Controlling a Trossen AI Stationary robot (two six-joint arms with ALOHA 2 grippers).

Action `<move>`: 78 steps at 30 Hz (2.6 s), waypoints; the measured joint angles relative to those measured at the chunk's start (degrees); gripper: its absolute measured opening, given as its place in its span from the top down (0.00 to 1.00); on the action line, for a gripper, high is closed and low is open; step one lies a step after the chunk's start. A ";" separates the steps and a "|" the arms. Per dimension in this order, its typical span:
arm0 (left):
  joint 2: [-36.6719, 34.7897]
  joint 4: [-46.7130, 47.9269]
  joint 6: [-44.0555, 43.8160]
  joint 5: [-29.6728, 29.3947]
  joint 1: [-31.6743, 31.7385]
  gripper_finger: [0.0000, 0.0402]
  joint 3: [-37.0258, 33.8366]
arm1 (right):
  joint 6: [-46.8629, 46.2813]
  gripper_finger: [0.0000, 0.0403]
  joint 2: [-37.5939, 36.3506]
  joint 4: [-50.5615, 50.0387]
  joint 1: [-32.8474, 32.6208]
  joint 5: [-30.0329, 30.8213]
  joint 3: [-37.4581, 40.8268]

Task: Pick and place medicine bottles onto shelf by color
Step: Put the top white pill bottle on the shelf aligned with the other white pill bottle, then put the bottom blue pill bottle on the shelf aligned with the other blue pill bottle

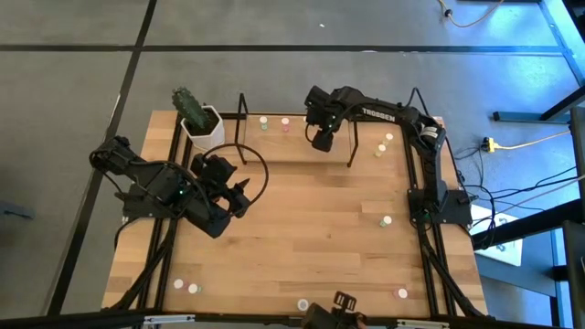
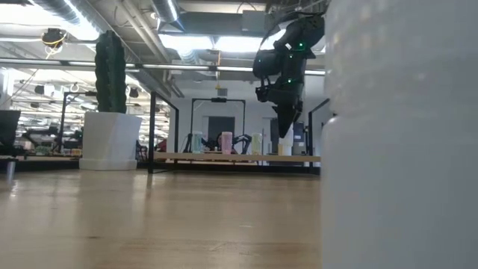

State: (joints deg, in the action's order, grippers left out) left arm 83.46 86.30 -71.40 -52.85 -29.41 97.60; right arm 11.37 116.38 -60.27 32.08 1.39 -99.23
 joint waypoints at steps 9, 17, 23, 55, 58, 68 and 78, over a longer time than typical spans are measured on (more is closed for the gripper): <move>0.00 -0.02 0.00 0.00 -0.02 0.46 0.00 | -2.11 0.59 0.01 2.17 0.17 0.04 2.80; 0.00 0.00 0.00 -0.01 -0.01 0.46 0.00 | -2.45 0.59 0.07 3.28 0.37 0.01 4.67; 0.00 0.00 0.00 -0.01 0.00 0.46 0.00 | -3.01 0.59 0.07 2.94 1.74 0.07 4.67; 0.00 -0.02 0.00 0.00 -0.02 0.46 0.00 | -5.33 0.45 0.09 3.50 1.99 -1.51 4.60; 0.00 -0.02 0.00 -0.01 -0.02 0.46 0.00 | -6.52 0.45 0.09 3.50 1.99 -1.51 4.58; 0.00 -0.02 0.00 -0.01 -0.02 0.46 0.00 | -9.63 0.45 0.11 0.65 1.99 0.13 0.44; 0.00 -0.02 0.00 -0.01 -0.02 0.46 0.00 | -12.58 0.45 0.11 -5.64 1.99 0.50 -7.54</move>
State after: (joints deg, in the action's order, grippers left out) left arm 83.46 86.28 -71.40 -52.86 -29.43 97.60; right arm -1.21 116.49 -65.91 34.06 1.89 -106.77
